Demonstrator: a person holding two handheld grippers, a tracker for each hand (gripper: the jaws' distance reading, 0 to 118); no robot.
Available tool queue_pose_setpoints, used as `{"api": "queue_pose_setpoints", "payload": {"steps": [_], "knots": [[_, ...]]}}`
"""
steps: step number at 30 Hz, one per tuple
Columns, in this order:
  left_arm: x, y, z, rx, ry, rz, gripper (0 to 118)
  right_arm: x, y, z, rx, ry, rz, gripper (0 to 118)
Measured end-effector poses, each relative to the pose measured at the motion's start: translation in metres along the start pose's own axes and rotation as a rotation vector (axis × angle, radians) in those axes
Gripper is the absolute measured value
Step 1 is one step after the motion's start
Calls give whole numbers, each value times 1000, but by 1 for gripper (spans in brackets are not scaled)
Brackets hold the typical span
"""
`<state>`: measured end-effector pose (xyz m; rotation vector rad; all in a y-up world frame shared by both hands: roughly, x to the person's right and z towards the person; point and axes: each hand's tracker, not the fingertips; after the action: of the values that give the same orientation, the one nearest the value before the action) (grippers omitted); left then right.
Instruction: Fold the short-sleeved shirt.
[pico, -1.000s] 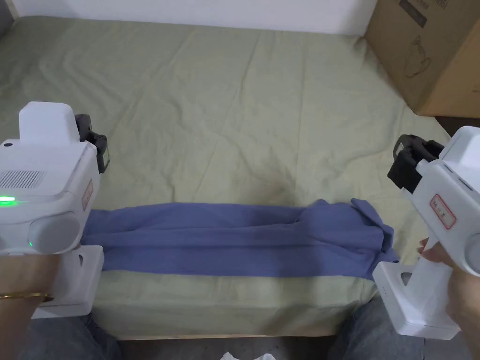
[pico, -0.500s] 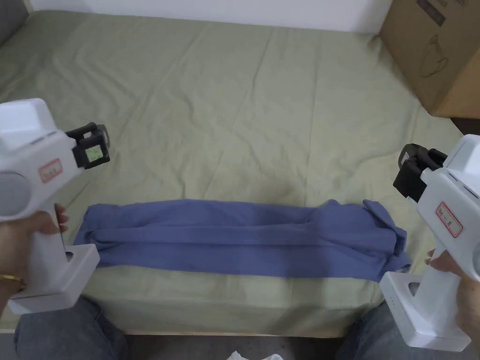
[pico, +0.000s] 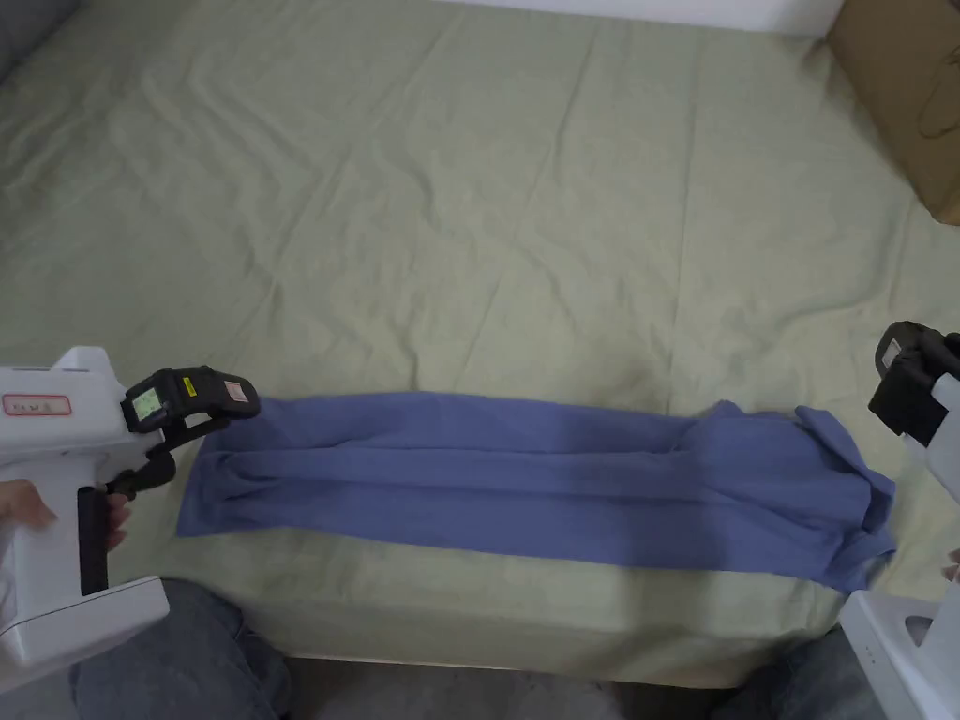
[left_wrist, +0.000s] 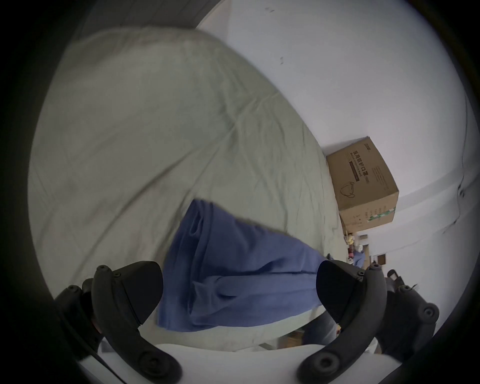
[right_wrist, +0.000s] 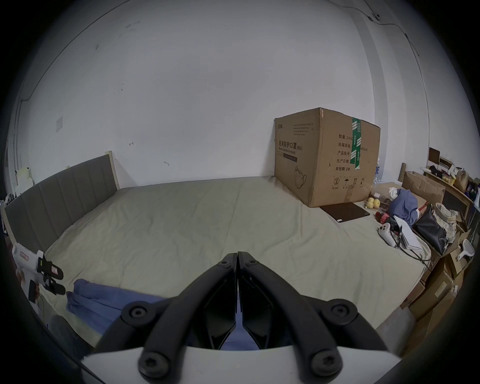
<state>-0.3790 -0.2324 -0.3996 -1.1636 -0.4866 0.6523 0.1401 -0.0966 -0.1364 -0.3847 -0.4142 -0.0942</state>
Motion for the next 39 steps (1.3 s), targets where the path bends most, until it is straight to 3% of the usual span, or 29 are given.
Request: {"api": "queue_pose_setpoints", "payload": {"steps": [4, 7, 8, 10, 11, 14, 16, 24, 30, 35, 39], "knots": [[-11, 1, -20, -17, 59, 31, 118, -4, 0, -6, -16, 9, -18, 0], [-9, -1, -22, -13, 5, 49, 117, -9, 0, -10, -27, 12, -20, 0], [-8, -1, -22, -18, -28, 53, 110, -10, 0, -11, -29, 15, -21, 0], [-12, 2, -26, -41, -51, 64, 78, -12, 1, -14, -38, 23, -21, 0], [-11, 3, -30, -53, -24, 64, 58, -14, 1, -14, -39, 23, -19, 0], [-4, -1, -37, -62, 154, -16, 19, -16, 1, -16, -41, 33, -16, 0], [3, -2, -34, -51, 136, 3, 10, -14, 1, -16, -38, 38, -13, 0], [109, -22, -1, 70, 319, -343, 7, -5, 1, -9, -25, 45, -27, 0], [209, -47, 31, 96, 150, -524, 7, 10, -2, 0, -8, 43, -50, 0], [275, -77, -4, 5, 88, -684, 7, 26, -4, 10, 9, 36, -85, 0], [303, -111, -72, -112, 174, -820, 7, 40, -8, 21, 22, 20, -105, 0]]}}
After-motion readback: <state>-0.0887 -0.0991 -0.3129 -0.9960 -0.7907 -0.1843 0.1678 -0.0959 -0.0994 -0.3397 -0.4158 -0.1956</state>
